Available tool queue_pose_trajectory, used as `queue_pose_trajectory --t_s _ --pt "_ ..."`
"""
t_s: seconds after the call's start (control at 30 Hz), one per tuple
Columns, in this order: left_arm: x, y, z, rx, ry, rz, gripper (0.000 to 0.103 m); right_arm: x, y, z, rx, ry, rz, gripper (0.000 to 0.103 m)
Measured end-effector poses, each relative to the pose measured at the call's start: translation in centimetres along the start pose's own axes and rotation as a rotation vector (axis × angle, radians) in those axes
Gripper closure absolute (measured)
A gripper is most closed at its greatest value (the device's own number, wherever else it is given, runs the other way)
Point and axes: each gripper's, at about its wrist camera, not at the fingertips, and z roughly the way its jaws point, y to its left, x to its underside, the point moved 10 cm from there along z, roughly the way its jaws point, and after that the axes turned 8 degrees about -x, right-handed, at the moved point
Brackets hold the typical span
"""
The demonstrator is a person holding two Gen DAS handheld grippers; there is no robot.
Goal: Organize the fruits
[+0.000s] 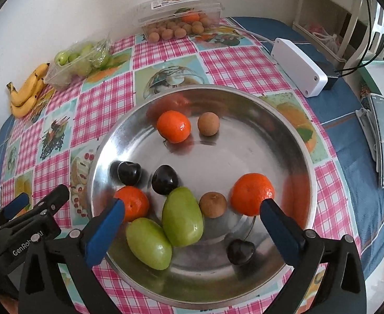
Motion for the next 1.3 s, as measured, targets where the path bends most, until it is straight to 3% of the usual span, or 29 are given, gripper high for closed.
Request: queue_pose_trajectory --t_s 0.53,0.97,1.3 --pt "1.8 4.3 -3.0 -0.175 -0.039 -0.009 0.0 1.5 1.2 -2.6 0.002 -0.003 -0.017 0.001" --pt "5.6 7.8 -4.6 -0.195 0.037 -0.056 0.0 4.4 2.6 -4.5 0.017 0.027 -0.036 0.001" --pt "7.2 8.6 -6.6 -0.143 0.028 -0.075 0.0 6.6 3.8 -5.7 0.027 0.023 -0.081 0.001"
